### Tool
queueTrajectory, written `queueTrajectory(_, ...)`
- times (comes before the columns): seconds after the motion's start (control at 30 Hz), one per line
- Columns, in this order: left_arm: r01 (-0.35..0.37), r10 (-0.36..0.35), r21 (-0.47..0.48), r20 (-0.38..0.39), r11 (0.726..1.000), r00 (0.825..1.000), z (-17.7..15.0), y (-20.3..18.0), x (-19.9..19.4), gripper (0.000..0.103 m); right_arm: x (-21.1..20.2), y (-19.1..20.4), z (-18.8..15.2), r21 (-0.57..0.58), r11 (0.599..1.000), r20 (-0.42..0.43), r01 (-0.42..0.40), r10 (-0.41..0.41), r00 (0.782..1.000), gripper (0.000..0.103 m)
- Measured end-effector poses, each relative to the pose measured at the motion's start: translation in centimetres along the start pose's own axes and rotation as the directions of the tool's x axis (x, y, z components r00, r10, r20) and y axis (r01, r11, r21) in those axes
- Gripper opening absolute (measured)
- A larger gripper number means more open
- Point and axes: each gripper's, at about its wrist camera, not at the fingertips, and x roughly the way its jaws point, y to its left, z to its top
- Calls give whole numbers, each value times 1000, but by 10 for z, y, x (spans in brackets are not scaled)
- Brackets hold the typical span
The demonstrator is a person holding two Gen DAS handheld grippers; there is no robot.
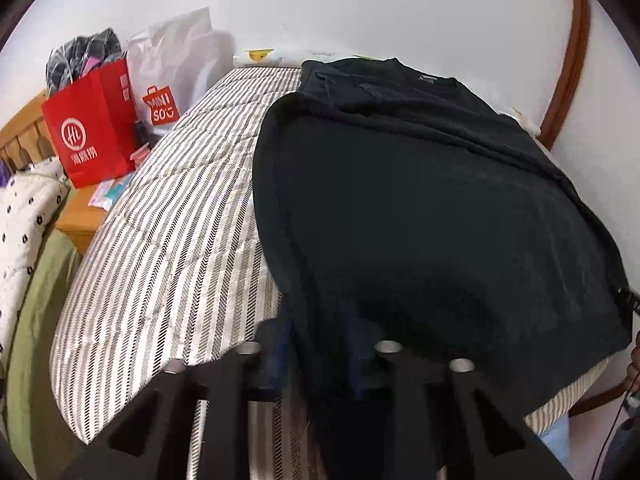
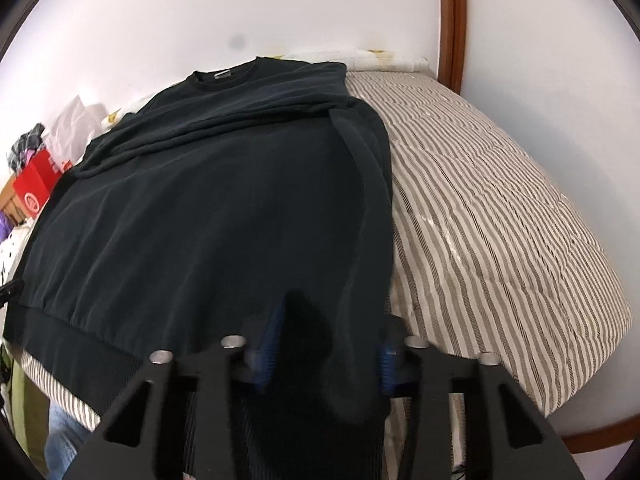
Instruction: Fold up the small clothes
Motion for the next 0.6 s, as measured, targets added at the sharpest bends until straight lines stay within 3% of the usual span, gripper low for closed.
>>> queueTrajectory(0.03, 15, -15, -24, -5, 1000, 1000, 1, 2, 1, 9, 2, 0, 3, -2, 1000, -2, -5, 5, 1000, 13)
queueTrajectory(0.17, 45, -45, -70, -5, 997, 999, 2, 9, -4, 7, -1, 0, 7, -22, 1000, -10, 2, -2, 1000, 8)
queueTrajectory(0.6, 171, -165, -65, 88, 983, 982, -11, 19, -64, 7, -72, -25, -1, 42, 992, 111, -116, 110, 988, 7)
